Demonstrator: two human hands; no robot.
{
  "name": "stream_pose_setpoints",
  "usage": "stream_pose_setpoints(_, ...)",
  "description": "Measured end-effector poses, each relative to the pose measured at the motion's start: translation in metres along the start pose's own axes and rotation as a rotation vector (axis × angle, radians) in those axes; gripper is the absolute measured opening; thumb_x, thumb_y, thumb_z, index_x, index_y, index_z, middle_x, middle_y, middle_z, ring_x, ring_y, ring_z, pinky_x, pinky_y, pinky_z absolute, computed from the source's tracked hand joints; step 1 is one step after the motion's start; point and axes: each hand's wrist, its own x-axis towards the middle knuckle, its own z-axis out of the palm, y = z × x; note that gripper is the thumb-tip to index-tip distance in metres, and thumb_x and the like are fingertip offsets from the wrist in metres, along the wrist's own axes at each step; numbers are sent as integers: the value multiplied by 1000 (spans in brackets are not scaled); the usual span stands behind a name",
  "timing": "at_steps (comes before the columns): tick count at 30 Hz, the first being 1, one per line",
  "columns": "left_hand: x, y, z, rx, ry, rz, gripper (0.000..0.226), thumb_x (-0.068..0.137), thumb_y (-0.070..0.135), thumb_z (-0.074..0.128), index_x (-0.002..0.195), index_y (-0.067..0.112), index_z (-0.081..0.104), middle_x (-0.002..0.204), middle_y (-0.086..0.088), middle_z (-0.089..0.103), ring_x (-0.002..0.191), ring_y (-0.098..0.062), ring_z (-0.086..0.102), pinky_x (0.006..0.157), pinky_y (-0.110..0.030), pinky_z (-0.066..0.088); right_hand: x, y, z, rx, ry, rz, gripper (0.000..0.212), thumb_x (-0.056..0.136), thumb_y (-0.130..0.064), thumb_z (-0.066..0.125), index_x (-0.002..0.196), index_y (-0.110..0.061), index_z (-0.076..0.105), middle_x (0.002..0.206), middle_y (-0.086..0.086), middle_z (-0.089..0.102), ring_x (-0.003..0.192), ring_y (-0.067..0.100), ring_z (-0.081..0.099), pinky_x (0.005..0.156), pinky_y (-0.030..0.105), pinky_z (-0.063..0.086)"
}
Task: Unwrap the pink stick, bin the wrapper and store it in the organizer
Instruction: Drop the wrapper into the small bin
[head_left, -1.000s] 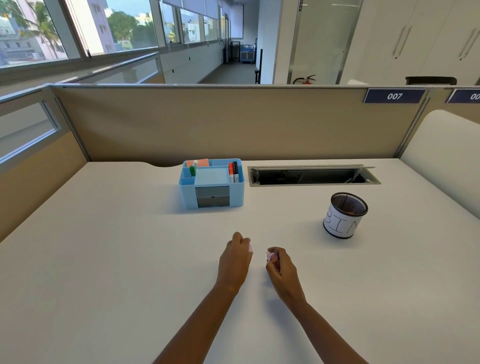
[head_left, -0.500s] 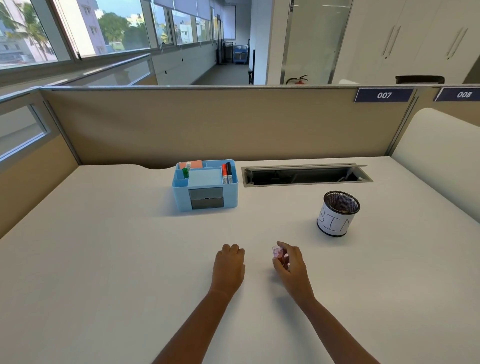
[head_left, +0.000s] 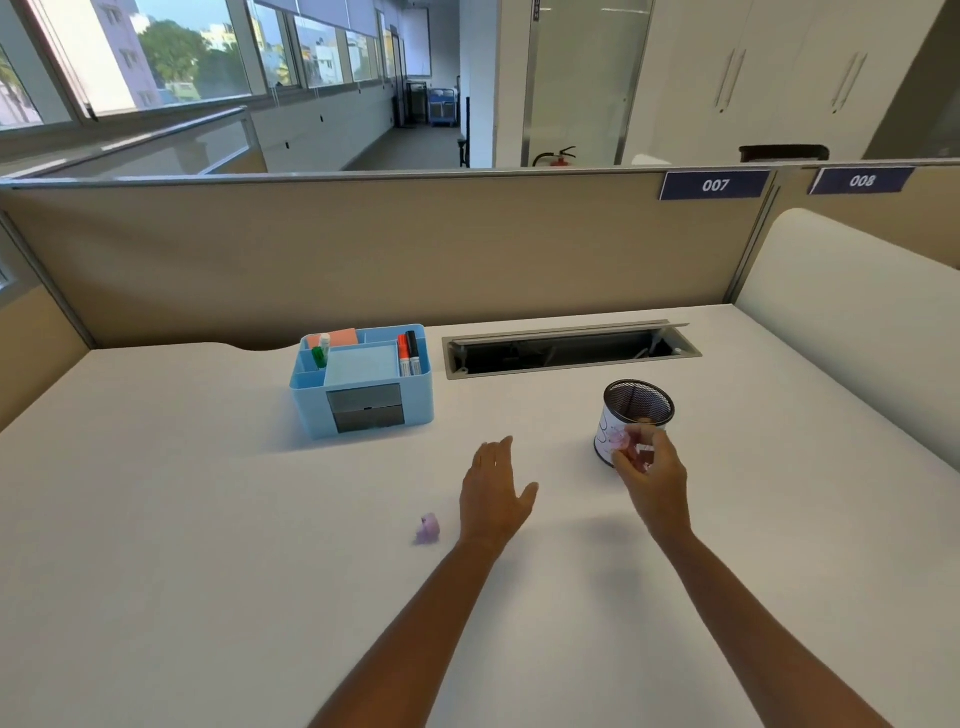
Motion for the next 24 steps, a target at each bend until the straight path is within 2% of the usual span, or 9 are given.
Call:
stream_pose_setpoints(3, 13, 22, 10, -96, -5, -9, 66, 86, 33, 57, 138, 12, 23, 150, -9, 30, 138, -24, 29, 112, -38, 30, 21, 5, -15, -66, 19, 16, 26, 78, 3, 61, 103, -4, 57, 106, 18, 63, 89, 30, 58, 77, 28, 46)
stream_pose_setpoints(5, 21, 36, 18, -159, -11, -20, 67, 85, 32, 59, 138, 11, 23, 149, -9, 31, 136, -24, 32, 110, -38, 33, 34, 8, -23, -117, 23, 23, 30, 79, 2, 61, 108, -4, 56, 110, 21, 61, 95, 34, 57, 80, 33, 44)
stream_pose_setpoints(10, 37, 63, 40, -322, -59, -112, 75, 84, 31, 62, 140, 10, 17, 153, -9, 22, 139, -24, 26, 112, -40, 32, 62, 11, -35, -259, 4, -3, 34, 82, -1, 60, 115, -4, 55, 114, 25, 56, 105, 36, 54, 82, 30, 42)
stream_pose_setpoints(15, 54, 84, 62, -385, -106, -136, 83, 81, 31, 66, 141, 13, 12, 154, -8, 18, 140, -25, 23, 111, -39, 31, 84, 12, -41, -398, -92, -67, 35, 83, 1, 59, 117, -2, 55, 117, 26, 56, 106, 36, 54, 85, 30, 41)
stream_pose_setpoints(21, 70, 102, 77, -512, -116, -153, 99, 76, 25, 72, 142, 15, -1, 156, -8, 9, 142, -27, 16, 113, -42, 27, 103, 8, -47, -417, -236, -48, 27, 78, 2, 65, 104, 0, 58, 109, 22, 65, 99, 35, 59, 81, 29, 43)
stream_pose_setpoints(24, 77, 108, 80, -565, -119, -178, 105, 72, 22, 76, 142, 13, -2, 155, -10, 10, 142, -28, 15, 113, -42, 26, 108, 7, -49, -416, -284, -20, 25, 78, 1, 65, 102, 0, 60, 108, 22, 65, 100, 33, 58, 80, 30, 43)
